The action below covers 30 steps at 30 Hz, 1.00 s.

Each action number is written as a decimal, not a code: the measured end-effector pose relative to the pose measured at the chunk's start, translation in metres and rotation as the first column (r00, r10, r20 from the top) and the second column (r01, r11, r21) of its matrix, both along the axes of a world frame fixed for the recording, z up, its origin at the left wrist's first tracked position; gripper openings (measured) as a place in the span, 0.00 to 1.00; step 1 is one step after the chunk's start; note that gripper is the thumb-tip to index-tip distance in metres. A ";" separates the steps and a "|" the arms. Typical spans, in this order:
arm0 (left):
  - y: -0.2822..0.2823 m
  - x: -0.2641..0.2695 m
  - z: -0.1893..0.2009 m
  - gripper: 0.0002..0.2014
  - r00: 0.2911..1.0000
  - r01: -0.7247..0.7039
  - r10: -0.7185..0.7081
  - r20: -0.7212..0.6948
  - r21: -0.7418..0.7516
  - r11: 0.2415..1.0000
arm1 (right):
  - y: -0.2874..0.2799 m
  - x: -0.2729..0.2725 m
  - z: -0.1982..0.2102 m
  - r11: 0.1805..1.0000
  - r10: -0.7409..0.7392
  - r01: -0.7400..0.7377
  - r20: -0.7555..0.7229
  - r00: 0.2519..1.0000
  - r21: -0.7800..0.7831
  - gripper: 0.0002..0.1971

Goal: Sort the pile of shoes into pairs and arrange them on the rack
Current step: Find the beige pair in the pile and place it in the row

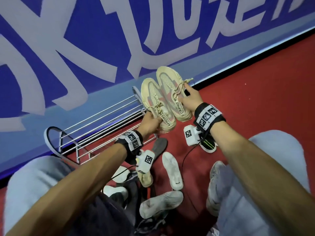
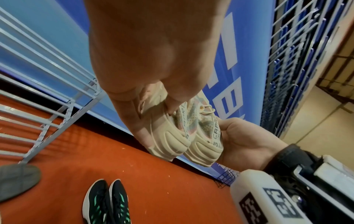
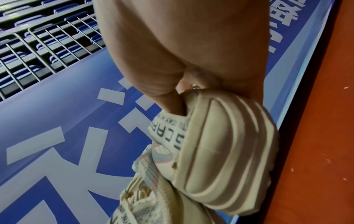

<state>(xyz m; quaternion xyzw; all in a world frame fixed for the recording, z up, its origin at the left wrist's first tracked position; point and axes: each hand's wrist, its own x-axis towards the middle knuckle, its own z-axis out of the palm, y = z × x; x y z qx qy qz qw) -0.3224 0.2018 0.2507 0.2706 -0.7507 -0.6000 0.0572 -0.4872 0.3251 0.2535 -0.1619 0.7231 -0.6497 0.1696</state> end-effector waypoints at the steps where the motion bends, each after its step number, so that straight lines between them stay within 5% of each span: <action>1: 0.000 0.002 -0.006 0.08 1.000 -0.013 0.013 0.007 0.018 1.000 | 0.002 0.001 -0.003 1.000 0.011 -0.011 0.001 1.000 0.019 0.37; 6: 0.015 -0.011 -0.043 0.13 0.996 -0.070 0.057 0.062 0.247 0.967 | 0.019 0.013 -0.012 0.992 -0.001 0.017 -0.119 0.993 0.127 0.23; 14: 0.086 -0.069 -0.100 0.19 0.996 0.023 -0.061 0.058 0.515 0.857 | 0.093 0.006 -0.011 0.870 -0.087 0.218 -0.299 0.950 0.442 0.31; 18: 0.118 -0.079 -0.142 0.16 0.981 0.049 -0.154 0.117 0.619 0.784 | 0.126 -0.019 -0.048 0.843 -0.085 0.165 -0.176 0.981 0.513 0.32; 24: 0.176 -0.087 -0.244 0.19 0.866 0.014 -0.371 0.334 0.727 0.686 | 0.191 -0.038 -0.183 0.764 -0.129 0.038 0.095 0.987 0.644 0.32; 28: 0.200 -0.095 -0.301 0.17 0.739 0.057 -0.518 0.431 0.726 0.685 | 0.236 -0.047 -0.268 0.772 -0.297 0.036 0.311 0.903 0.635 0.33; 30: 0.209 -0.097 -0.331 0.17 0.699 0.020 -0.539 0.469 0.741 0.671 | 0.257 -0.054 -0.308 0.820 -0.401 0.086 0.460 0.792 0.566 0.23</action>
